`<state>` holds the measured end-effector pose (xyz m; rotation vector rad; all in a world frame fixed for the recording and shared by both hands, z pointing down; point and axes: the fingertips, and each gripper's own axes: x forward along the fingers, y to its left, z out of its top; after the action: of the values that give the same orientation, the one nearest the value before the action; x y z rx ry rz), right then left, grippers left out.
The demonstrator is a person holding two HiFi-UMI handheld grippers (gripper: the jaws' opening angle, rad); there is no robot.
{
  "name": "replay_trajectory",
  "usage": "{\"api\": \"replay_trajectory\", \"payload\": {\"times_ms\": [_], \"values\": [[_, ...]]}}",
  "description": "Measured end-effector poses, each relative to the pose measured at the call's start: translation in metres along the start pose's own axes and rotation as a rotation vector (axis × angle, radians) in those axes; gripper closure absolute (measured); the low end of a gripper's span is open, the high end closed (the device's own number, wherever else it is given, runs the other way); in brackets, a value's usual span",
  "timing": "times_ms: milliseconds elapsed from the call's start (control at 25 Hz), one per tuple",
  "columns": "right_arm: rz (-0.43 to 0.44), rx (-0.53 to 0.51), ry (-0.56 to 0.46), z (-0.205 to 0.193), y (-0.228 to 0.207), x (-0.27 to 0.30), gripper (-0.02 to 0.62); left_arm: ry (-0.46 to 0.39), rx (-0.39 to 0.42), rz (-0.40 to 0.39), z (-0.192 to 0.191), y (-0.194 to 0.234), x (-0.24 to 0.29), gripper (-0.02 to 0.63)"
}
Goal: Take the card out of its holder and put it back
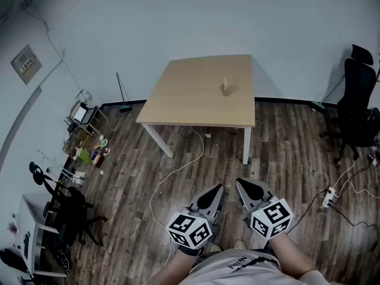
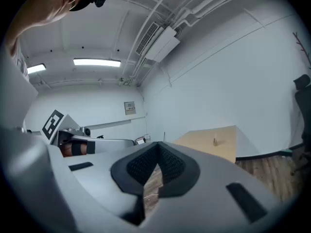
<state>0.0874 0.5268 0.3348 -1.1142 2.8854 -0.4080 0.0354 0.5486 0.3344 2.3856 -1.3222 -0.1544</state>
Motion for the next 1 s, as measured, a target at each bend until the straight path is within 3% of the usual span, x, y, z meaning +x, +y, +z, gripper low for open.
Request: {"api": "replay_trajectory", "payload": {"times_ms": [520,1000], "values": [[0.017,0.036,-0.015,-0.002,-0.026,-0.009,0.583,0.004,0.015,0.026,-0.009,-0.004,0.022,0.594],[-0.057,0.020,-0.007,0.007,-0.075,0.063,0.582,-0.009,0.015,0.002,0.024,0.078,0.080,0.592]]}}
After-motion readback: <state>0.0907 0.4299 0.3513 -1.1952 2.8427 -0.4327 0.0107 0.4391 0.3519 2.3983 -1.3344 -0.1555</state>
